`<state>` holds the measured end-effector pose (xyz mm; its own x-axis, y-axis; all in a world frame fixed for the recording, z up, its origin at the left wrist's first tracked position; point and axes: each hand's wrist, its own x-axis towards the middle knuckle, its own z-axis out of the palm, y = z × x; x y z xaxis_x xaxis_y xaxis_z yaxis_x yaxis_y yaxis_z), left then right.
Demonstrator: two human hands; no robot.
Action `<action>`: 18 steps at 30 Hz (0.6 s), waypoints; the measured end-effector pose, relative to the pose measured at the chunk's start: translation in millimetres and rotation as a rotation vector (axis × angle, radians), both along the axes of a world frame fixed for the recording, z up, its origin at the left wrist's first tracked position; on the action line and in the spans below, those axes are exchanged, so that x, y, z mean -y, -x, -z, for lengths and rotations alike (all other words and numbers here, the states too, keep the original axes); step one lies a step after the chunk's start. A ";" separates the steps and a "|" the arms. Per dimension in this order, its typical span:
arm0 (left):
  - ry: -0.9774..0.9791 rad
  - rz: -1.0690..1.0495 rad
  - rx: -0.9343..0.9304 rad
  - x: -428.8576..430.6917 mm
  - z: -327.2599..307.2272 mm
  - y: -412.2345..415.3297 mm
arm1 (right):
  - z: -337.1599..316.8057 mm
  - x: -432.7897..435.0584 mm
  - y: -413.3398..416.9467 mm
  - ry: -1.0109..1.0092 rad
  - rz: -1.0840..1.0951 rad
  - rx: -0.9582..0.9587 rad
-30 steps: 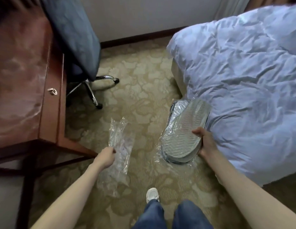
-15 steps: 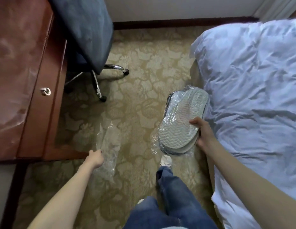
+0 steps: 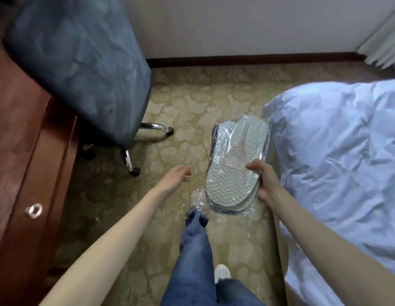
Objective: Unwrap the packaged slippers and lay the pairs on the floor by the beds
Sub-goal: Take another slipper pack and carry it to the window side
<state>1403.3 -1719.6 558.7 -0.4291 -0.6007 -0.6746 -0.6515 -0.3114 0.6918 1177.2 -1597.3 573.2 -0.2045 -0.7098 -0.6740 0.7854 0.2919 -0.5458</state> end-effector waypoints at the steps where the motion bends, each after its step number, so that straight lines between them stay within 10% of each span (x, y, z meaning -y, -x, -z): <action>1: -0.060 0.000 -0.065 22.8 -4.1 22.8 | 0.2 22.8 10.3 0.016 -0.004 0.010; 18: -0.163 0.043 -0.230 311.7 -49.9 307.9 | -15.6 294.7 242.3 0.103 0.191 0.074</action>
